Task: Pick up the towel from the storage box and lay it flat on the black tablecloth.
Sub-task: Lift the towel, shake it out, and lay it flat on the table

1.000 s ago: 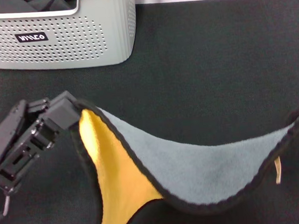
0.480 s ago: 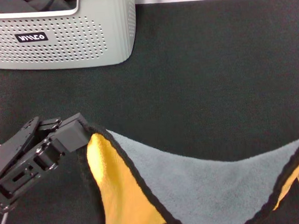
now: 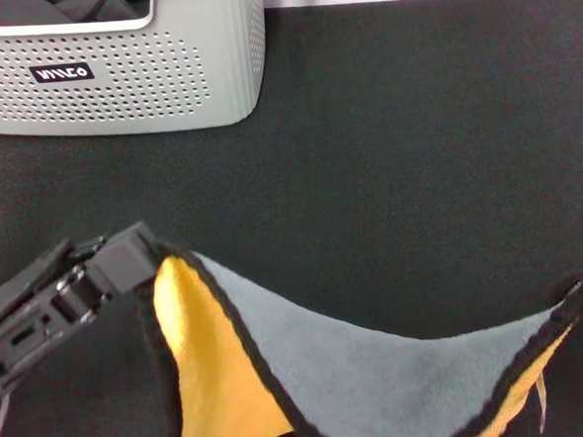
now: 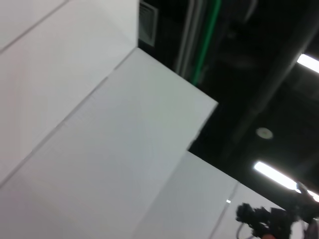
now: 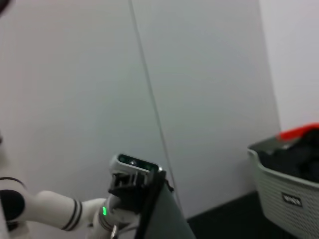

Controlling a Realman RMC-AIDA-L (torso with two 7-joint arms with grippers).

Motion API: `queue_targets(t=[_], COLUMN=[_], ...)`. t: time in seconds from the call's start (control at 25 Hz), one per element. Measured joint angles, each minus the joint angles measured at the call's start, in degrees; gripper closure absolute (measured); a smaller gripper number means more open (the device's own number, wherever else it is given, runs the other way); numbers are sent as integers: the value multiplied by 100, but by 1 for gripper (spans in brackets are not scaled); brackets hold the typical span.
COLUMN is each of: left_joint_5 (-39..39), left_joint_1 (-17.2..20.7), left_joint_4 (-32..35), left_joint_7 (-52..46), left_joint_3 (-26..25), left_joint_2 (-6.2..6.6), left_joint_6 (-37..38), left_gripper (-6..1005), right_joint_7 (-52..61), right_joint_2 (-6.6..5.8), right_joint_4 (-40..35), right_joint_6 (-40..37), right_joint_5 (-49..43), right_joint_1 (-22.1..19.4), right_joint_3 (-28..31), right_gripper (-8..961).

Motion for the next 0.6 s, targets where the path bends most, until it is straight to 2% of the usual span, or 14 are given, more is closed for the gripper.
queue_targets(t=[0.12,0.28,0.32,0.36,0.48,0.6], left_joint_5=[277,859,1088,1088,1322,1419], left_joint_1=[-374,-1031,-1325,-1325,-1697,-1919], left_joint_4=[-590,-1439,-1711,-1711,-1954,-1973], left_joint_7=[134,579,760,760,952,1324], left_joint_3=[-437,-1157,-1286,-1286,-1330,-1339], left_joint_2=[-54,-128,-126,-126,-148,-221], left_joint_6=[-25,-95,-243,-243,-614,-1124], left_gripper=[956,956,956,956,956,956], right_joint_7=[-214,-614,-678,-714,-820,-1058], right_joint_2=[3,13,14,13,3,-5], right_joint_4=[533,1377,1536,1727,2237,2602], right_joint_6=[-31,-204,-281,-366,-536,-751], right_joint_5=[-163,-493,-584,-696,-1011,-1236], right_joint_1=[120,704,852,1041,1509,1823], right_joint_3=[46,117,110,108,163,226], right_gripper=[947,947,947,947,947,947])
